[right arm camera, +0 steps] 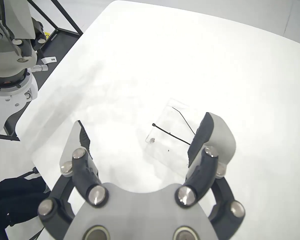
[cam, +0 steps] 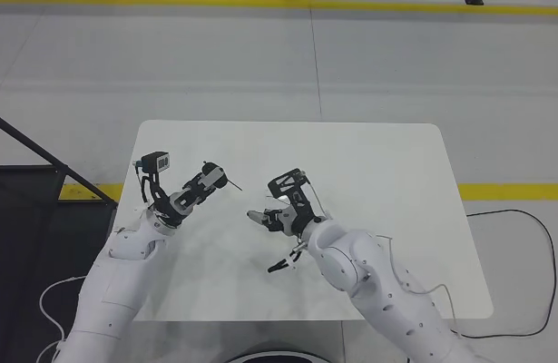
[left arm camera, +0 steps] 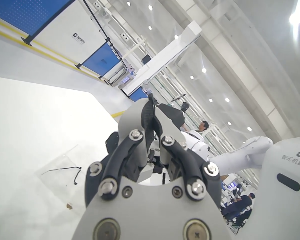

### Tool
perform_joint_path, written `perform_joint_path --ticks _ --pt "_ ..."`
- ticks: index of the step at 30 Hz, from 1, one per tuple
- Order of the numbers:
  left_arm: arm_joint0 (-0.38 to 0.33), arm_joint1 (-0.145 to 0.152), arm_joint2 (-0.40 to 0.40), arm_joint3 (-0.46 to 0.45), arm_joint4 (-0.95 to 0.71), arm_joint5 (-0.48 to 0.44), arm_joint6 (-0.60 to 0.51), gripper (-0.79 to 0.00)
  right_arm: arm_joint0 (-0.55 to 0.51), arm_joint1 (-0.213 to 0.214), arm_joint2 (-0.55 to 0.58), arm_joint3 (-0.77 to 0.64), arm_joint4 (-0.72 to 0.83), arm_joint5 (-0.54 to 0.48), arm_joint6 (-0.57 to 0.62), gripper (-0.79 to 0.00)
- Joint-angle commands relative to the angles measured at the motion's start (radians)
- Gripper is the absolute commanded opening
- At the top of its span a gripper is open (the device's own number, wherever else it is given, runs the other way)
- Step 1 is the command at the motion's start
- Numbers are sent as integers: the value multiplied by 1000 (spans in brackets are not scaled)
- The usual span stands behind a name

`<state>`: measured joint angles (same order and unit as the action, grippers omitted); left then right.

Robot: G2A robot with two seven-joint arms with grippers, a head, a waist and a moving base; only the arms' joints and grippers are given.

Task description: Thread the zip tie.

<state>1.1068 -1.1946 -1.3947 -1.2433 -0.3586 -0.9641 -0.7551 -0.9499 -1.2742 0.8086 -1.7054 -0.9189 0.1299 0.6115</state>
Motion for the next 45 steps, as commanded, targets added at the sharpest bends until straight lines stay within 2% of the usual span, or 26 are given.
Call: perform_joint_path --ticks 1,5,7,11,18,20,22,24,27,30,34,45 --pt "0 0 0 0 1 0 1 -785 0 0 0 0 0 0 0 0" --pt "0 0 0 0 1 0 1 -785 0 0 0 0 0 0 0 0" --pt "5 0 0 -19 20 26 20 -785 -4 -2 -20 0 -50 -2 11 0" --pt "10 2 -5 -43 54 64 57 -785 54 -25 -84 14 -151 91 116 0" --pt "38 13 -33 -67 25 67 50 -785 210 -91 -210 120 -250 143 318 0" --pt "46 16 -38 -75 14 67 44 -785 247 -112 -233 160 -249 157 357 -71" --pt "50 18 -43 -79 5 68 40 -785 274 -132 -251 196 -247 176 384 -197" --pt "49 21 -49 -78 -3 71 31 -785 292 -147 -262 225 -249 189 402 -409" --pt "48 25 -54 -77 -12 73 21 -785 307 -165 -272 259 -254 192 426 -419" --pt "46 27 -55 -76 -19 74 17 -785 317 -180 -279 284 -265 198 450 -505" --pt "41 29 -53 -75 -23 76 20 -785 324 -198 -282 312 -270 197 463 -551" --pt "20 34 -47 -44 -37 82 23 -785 338 -242 -278 376 -277 169 470 -570"
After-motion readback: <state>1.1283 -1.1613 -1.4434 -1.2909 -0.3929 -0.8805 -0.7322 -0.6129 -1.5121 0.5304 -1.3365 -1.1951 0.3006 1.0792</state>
